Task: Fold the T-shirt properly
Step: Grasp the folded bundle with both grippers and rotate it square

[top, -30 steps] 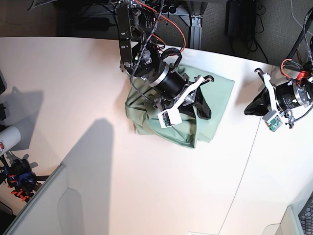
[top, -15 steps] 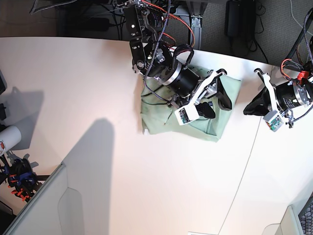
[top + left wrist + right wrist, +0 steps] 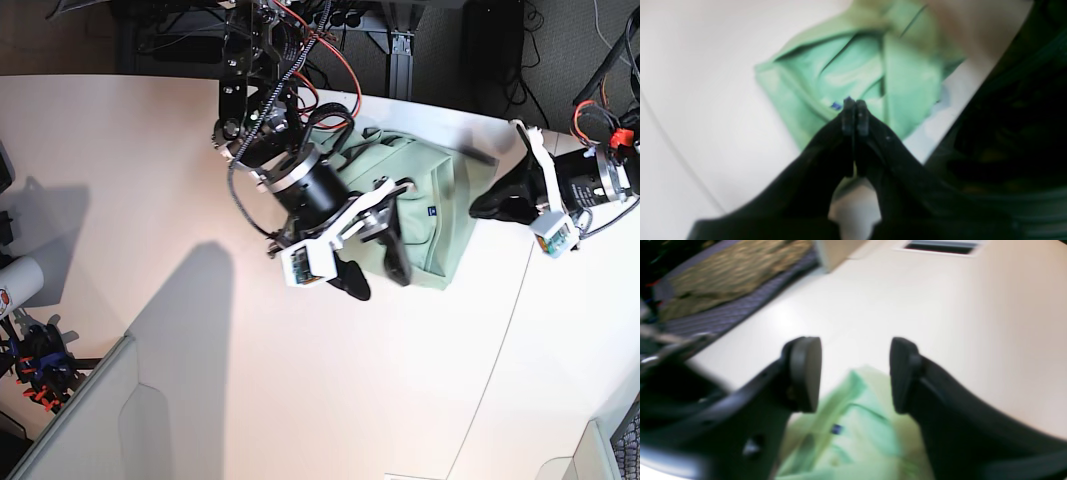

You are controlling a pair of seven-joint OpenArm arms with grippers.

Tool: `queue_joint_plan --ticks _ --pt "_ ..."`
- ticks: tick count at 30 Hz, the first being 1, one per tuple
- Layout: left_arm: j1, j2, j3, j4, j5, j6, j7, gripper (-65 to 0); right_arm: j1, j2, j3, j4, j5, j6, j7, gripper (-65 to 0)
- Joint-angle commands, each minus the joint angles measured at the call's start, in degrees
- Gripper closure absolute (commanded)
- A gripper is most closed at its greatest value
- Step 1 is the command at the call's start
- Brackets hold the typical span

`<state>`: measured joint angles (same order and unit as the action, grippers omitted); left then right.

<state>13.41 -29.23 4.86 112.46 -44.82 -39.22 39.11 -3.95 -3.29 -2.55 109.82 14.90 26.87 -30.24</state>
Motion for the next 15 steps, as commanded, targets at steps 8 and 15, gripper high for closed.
queue_joint_plan --ticks 8,15 --pt "0.31 8.98 12.94 2.56 12.9 -0.78 -6.08 0.0 7.72 4.83 11.37 -6.05 0.48 0.15 1.81 0.0" --pt "-4.2 17.09 14.95 -5.22 20.28 -0.78 -9.57 0.0 19.85 6.8 10.25 -24.48 0.52 0.17 4.35 0.0"
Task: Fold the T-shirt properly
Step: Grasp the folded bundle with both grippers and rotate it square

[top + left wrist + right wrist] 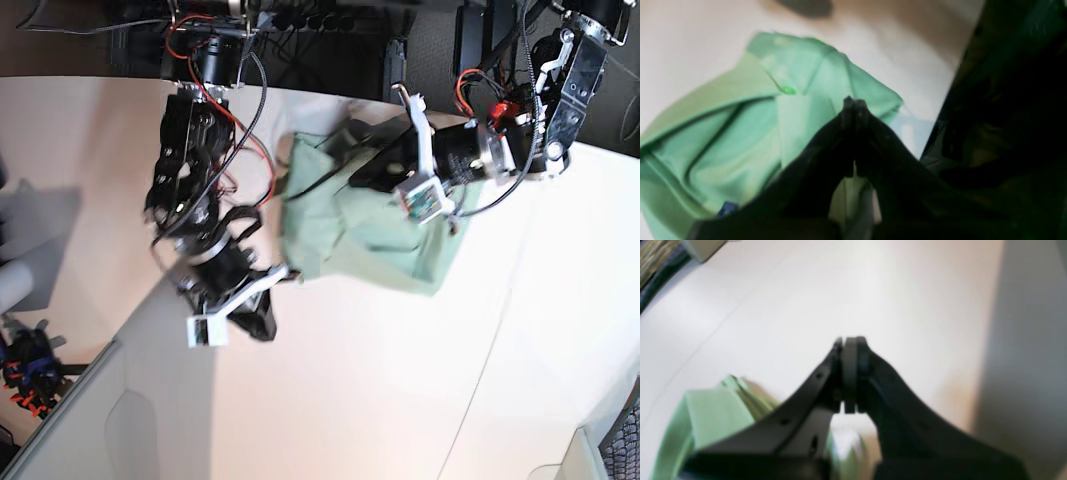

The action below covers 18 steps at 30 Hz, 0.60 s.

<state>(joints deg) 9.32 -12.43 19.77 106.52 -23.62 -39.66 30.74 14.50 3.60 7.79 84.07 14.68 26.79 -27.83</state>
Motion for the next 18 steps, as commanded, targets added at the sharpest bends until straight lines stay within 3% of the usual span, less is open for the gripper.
queue_joint_plan --ticks 1,4,9,18 --pt "-0.59 1.22 0.04 -0.72 -0.87 -0.34 -1.18 0.0 3.08 -0.09 -0.96 -1.36 0.68 0.26 1.97 0.0" --pt "-1.77 2.93 0.04 -5.16 1.57 -0.34 -1.73 0.0 7.8 -0.09 -5.07 -9.35 -1.81 0.26 1.97 0.0" --pt "-1.79 2.6 0.02 -9.55 3.85 -0.34 -2.62 0.0 10.86 1.36 -13.66 -18.51 -8.28 0.22 3.43 0.0" --pt "-0.04 -4.79 -0.28 -9.57 2.03 -0.34 -0.55 0.0 8.63 8.11 -20.65 -18.29 -7.74 0.22 3.41 0.0"
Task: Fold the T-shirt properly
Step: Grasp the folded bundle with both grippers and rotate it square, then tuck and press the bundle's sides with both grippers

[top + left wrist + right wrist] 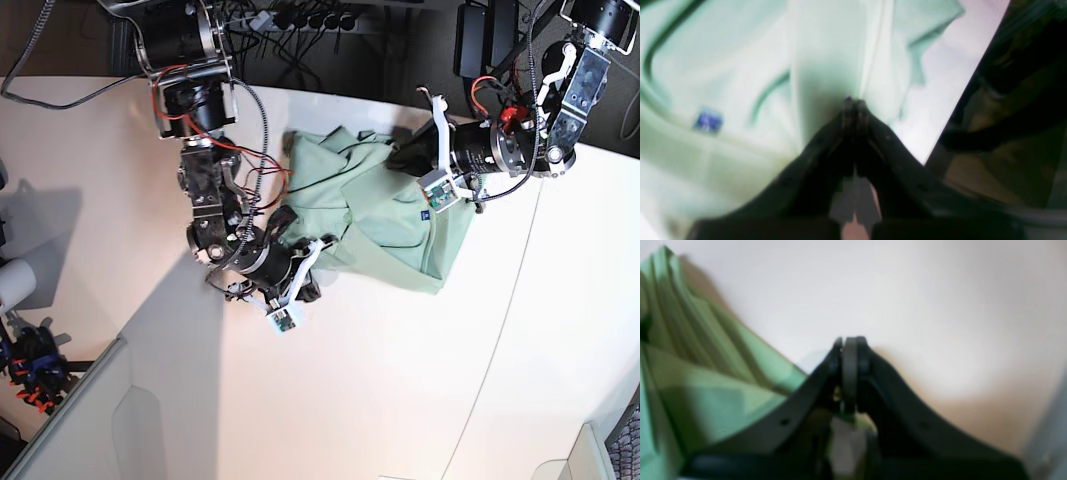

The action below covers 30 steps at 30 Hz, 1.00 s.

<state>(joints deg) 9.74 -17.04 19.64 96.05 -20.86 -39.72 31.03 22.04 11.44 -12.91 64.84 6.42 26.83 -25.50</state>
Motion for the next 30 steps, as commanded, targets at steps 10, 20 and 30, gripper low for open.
queue_joint_plan --ticks 10,20,30 --pt "-3.96 -7.5 -0.26 0.61 2.01 -0.28 -4.09 0.0 -8.02 4.09 0.13 12.07 8.2 0.2 -2.23 0.0" --pt "-16.41 -7.8 -0.02 -11.87 5.49 -0.28 -11.52 0.0 -21.92 3.91 0.15 28.41 8.15 0.17 -3.28 0.0" --pt "-24.41 -6.47 -0.31 -17.31 1.79 -0.28 -13.0 0.0 -25.88 3.63 2.16 34.82 7.63 0.17 -4.76 0.0"
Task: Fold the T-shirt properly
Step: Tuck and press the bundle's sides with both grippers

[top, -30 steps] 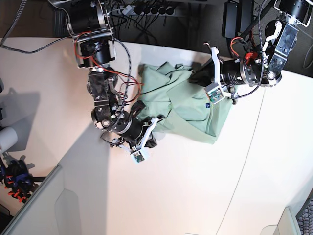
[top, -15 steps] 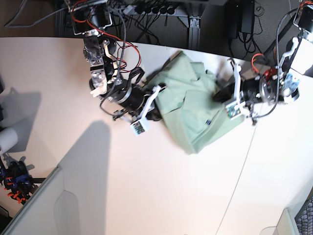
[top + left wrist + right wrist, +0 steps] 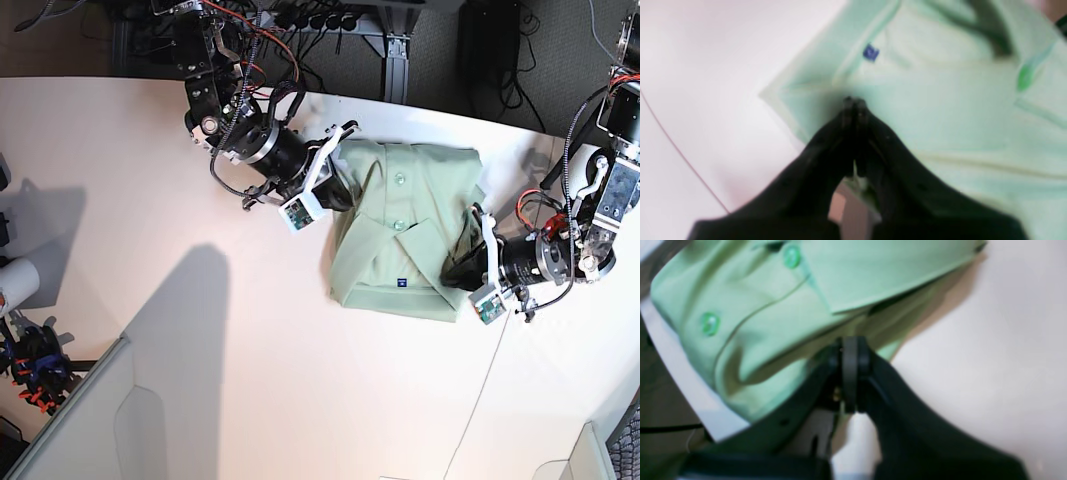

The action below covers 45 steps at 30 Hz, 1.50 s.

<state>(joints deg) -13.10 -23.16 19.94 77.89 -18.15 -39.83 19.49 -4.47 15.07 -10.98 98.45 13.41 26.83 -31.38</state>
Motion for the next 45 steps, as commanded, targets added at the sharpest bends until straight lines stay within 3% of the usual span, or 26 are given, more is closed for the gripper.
queue_joint_plan --ticks 1,6,9,15,18,22,30,36,45 --pt "-2.16 -0.35 -0.68 0.85 -1.81 -0.17 -1.33 0.0 0.63 -0.11 0.66 1.42 0.96 0.17 1.11 0.0" --pt "-3.87 -0.37 -1.29 1.79 -5.66 -0.17 2.97 0.0 0.63 -2.16 3.52 1.46 1.01 0.17 0.87 0.0" --pt "-2.78 -0.96 -4.02 5.62 -12.22 -0.17 7.93 0.0 0.66 -3.54 6.97 1.84 1.7 0.17 0.9 0.0" --pt "7.54 -4.48 -9.57 21.97 -21.31 -0.17 14.43 0.0 0.66 -7.43 11.67 7.8 13.55 0.35 -2.69 0.0" --pt "13.22 -4.92 -9.55 26.88 -20.5 -0.17 14.1 0.0 0.98 -9.62 8.5 8.15 14.08 0.44 -3.1 0.0" --pt "16.94 -4.07 -9.51 24.61 -14.91 -0.17 10.1 0.0 1.25 -11.32 1.95 6.58 7.5 0.39 -2.14 0.0" --pt "18.25 0.37 -9.49 12.35 -8.41 -0.17 4.48 0.0 1.27 -10.45 -0.26 -7.39 -1.14 0.37 3.1 0.0" --pt "17.86 2.49 -9.46 5.86 -3.61 -0.17 -0.68 0.0 1.11 -8.39 -0.24 -11.02 -1.38 0.39 3.54 0.0" --pt "16.09 1.86 -13.38 15.23 -7.54 -0.17 0.9 0.0 1.25 -8.61 -0.24 -1.01 1.57 0.35 3.52 0.0"
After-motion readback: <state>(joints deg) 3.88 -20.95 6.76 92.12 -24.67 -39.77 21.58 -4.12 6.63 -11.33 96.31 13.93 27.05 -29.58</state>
